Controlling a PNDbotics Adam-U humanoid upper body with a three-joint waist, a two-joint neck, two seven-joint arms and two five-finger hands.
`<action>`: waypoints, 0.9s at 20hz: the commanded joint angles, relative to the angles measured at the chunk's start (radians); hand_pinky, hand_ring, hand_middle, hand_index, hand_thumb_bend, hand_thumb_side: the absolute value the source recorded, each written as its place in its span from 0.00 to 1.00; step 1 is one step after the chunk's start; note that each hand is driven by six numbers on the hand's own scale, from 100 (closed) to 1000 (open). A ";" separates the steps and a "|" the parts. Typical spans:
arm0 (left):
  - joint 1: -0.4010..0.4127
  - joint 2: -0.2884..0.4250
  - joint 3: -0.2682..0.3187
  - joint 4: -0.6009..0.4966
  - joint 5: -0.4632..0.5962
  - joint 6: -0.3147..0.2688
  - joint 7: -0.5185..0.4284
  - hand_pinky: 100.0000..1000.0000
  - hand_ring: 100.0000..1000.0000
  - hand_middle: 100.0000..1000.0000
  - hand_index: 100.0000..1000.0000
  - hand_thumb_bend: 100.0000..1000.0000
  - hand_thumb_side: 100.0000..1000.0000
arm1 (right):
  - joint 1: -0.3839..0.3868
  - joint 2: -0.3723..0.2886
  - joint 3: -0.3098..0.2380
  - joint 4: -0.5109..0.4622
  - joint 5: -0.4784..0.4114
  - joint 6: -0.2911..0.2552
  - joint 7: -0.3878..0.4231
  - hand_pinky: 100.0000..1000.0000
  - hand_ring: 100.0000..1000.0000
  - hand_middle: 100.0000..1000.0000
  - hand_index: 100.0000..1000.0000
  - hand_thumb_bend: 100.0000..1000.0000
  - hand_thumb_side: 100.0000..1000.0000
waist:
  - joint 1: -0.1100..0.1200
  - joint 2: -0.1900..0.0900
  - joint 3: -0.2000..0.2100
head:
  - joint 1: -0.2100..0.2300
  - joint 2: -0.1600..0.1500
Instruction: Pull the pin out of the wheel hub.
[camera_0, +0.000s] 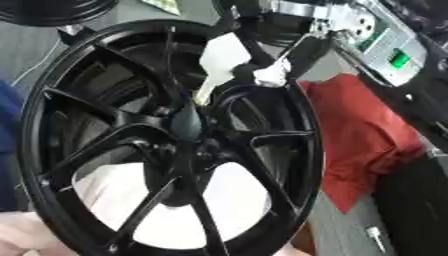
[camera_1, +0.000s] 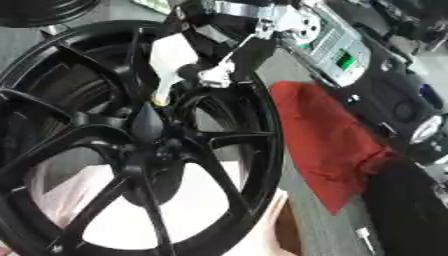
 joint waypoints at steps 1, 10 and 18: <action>0.000 0.005 0.001 -0.011 -0.003 -0.001 -0.005 0.66 0.52 0.47 0.71 0.29 0.51 | 0.003 -0.051 -0.045 -0.005 -0.057 -0.003 -0.035 0.57 0.56 0.15 0.28 0.00 0.21 | 0.007 -0.025 -0.005 | 0.003 -0.017; 0.006 0.007 0.014 -0.012 -0.008 -0.003 0.005 0.66 0.52 0.47 0.71 0.29 0.51 | 0.100 -0.055 -0.142 0.002 -0.212 -0.030 -0.125 0.54 0.55 0.14 0.27 0.00 0.22 | 0.020 -0.033 -0.037 | 0.106 0.002; 0.032 0.009 0.037 -0.009 -0.016 -0.008 0.028 0.65 0.52 0.47 0.71 0.28 0.51 | 0.300 -0.055 -0.281 0.009 -0.344 -0.106 -0.227 0.53 0.54 0.13 0.27 0.00 0.19 | 0.056 -0.067 -0.115 | 0.241 0.038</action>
